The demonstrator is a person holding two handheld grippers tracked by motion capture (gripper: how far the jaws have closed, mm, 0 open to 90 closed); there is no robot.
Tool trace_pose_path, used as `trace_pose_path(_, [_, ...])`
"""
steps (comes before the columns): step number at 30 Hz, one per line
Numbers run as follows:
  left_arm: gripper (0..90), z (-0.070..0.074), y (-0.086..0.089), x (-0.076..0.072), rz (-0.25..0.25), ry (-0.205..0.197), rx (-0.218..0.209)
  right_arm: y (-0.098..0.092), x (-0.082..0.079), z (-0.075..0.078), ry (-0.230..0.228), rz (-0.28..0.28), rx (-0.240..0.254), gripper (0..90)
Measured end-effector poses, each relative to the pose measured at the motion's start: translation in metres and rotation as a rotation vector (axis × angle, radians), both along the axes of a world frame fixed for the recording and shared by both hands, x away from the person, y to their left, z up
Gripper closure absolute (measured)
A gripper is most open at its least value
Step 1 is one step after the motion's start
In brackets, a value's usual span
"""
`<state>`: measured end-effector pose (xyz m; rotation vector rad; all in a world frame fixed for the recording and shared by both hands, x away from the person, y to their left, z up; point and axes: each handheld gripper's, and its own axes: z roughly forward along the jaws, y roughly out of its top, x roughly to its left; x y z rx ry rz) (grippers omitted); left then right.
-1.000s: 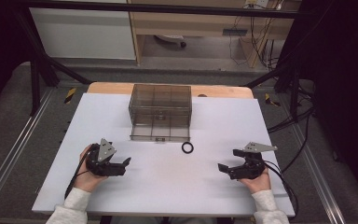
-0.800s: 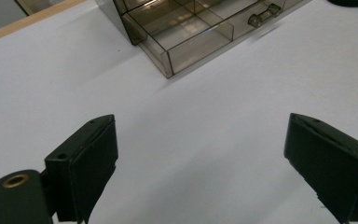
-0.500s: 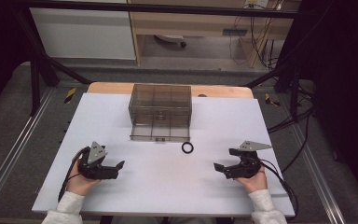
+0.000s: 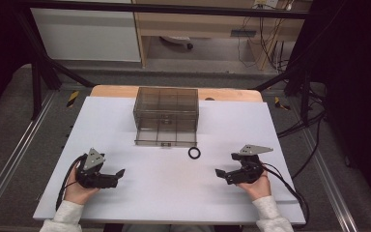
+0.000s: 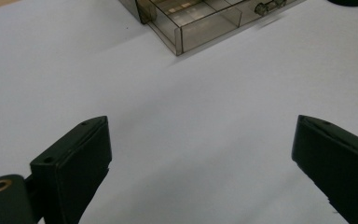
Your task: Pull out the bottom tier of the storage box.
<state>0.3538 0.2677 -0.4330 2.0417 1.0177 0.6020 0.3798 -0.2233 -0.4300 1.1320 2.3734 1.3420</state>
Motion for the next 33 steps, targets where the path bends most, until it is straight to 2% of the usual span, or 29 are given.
trace_pose_path(19, [4.9,-0.001,0.004,0.001,-0.005,0.019,-0.036,0.024,0.010,0.005,-0.006,0.019,-0.026,2.0])
trace_pose_path(33, [5.3,-0.003,0.003,0.001,-0.003,0.031,-0.034,0.043,0.023,0.011,-0.018,0.051,-0.042,1.8])
